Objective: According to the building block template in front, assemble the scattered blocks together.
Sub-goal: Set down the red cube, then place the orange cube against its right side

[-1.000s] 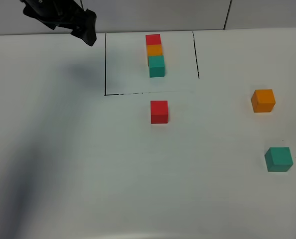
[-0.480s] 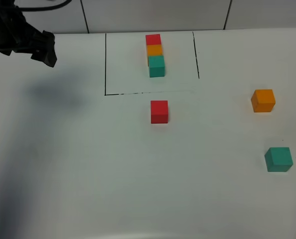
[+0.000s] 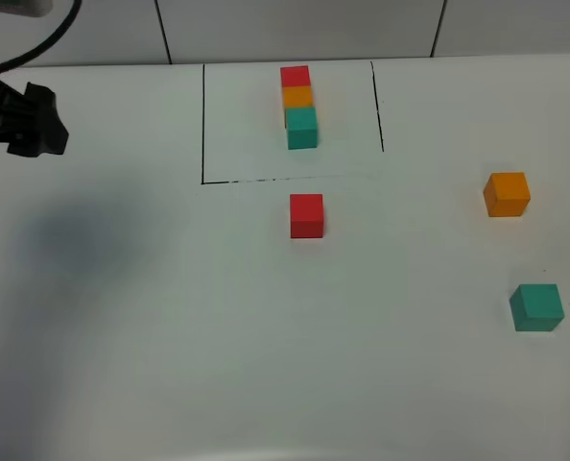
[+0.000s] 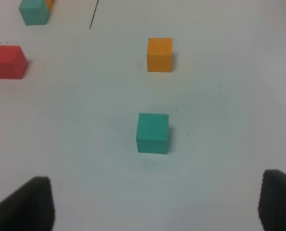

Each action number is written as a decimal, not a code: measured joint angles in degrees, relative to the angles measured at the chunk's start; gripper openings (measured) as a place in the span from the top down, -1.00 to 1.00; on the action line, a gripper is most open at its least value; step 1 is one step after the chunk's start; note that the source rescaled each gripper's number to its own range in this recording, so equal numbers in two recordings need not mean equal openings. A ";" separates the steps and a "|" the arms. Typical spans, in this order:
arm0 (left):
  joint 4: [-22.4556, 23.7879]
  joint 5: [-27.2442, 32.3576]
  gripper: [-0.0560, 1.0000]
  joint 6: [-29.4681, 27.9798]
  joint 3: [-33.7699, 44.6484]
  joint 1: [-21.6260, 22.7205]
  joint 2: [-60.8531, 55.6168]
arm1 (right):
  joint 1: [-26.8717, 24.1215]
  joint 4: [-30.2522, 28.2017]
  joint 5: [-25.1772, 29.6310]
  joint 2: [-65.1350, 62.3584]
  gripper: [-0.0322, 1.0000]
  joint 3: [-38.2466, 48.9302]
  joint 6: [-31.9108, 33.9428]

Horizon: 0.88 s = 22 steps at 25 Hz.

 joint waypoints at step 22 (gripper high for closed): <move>-0.58 -7.10 -0.79 -3.73 22.68 0.00 -36.05 | 0.00 0.82 0.00 0.00 -0.46 0.00 -0.05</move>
